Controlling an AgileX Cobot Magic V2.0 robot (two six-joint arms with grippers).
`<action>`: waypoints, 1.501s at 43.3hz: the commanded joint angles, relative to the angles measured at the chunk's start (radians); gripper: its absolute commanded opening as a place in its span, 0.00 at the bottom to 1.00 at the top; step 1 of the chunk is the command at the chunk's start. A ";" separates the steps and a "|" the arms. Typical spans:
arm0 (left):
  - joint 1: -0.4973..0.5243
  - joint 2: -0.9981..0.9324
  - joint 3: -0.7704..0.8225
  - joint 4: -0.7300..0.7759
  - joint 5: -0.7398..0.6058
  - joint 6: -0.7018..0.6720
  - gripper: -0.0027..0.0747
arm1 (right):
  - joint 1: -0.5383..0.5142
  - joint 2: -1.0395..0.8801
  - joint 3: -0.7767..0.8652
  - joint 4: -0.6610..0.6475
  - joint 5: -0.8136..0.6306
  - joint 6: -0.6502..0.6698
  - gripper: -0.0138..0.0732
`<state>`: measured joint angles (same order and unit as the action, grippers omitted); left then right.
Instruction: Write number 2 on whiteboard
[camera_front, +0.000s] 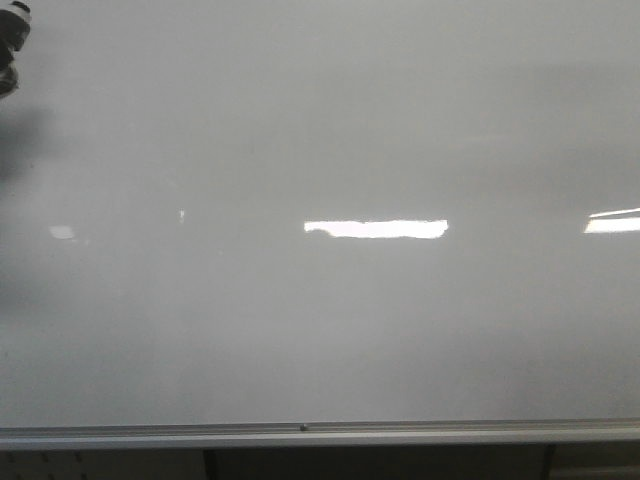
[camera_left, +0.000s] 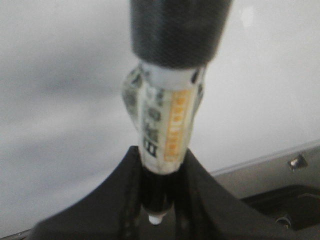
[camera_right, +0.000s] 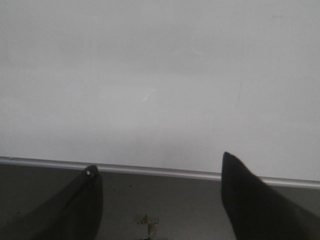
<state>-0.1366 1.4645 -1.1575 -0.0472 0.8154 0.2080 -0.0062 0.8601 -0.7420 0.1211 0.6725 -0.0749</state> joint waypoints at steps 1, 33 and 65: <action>-0.029 -0.093 -0.032 -0.032 0.075 0.092 0.02 | -0.006 0.021 -0.094 0.010 0.060 -0.026 0.76; -0.456 -0.198 -0.132 -0.140 0.361 0.364 0.02 | 0.245 0.211 -0.424 0.265 0.464 -0.530 0.76; -0.656 -0.184 -0.132 -0.143 0.328 0.419 0.02 | 0.726 0.506 -0.765 0.273 0.465 -0.787 0.68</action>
<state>-0.7811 1.3031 -1.2590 -0.1665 1.1833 0.6245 0.7048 1.3722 -1.4520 0.3591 1.1788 -0.8477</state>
